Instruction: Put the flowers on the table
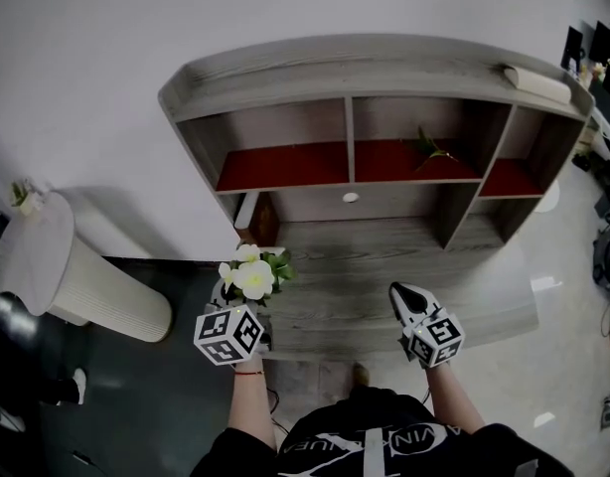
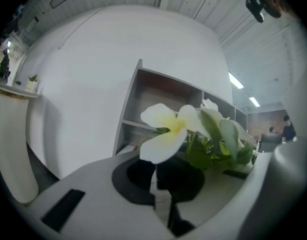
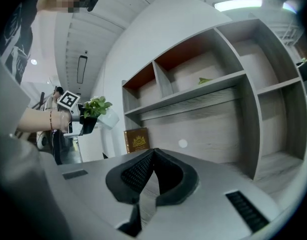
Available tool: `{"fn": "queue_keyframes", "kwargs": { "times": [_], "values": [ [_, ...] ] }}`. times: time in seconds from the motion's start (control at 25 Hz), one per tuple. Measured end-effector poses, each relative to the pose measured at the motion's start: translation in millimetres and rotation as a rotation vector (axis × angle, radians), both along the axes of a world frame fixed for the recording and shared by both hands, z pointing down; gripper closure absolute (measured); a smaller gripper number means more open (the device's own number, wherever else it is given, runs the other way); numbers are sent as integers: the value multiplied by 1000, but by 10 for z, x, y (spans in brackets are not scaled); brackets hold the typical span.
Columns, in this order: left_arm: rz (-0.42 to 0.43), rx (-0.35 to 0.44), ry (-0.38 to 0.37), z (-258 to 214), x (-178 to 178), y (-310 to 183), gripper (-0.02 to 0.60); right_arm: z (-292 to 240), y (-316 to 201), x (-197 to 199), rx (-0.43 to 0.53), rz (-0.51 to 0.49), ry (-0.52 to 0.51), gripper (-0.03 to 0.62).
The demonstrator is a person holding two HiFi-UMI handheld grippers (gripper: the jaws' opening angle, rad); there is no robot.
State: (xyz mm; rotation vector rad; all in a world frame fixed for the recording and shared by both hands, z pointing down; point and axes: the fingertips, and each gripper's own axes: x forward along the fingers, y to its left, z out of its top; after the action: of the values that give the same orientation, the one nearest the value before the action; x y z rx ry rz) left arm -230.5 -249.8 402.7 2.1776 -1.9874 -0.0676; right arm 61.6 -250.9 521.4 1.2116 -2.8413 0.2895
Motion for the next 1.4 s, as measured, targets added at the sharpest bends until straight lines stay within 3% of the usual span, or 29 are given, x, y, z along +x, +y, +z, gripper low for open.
{"fn": "queue_keyframes", "kwargs": {
  "times": [0.4, 0.76, 1.4],
  "values": [
    [57, 25, -29, -650, 109, -712, 573, -5, -430, -52, -2, -24, -19, 583],
    [111, 22, 30, -993, 126, -1273, 574, -36, -706, -140, 12, -61, 1, 583],
    [232, -190, 61, -1039, 150, -1986, 571, -69, -1125, -562, -28, -28, -20, 583]
  ]
}}
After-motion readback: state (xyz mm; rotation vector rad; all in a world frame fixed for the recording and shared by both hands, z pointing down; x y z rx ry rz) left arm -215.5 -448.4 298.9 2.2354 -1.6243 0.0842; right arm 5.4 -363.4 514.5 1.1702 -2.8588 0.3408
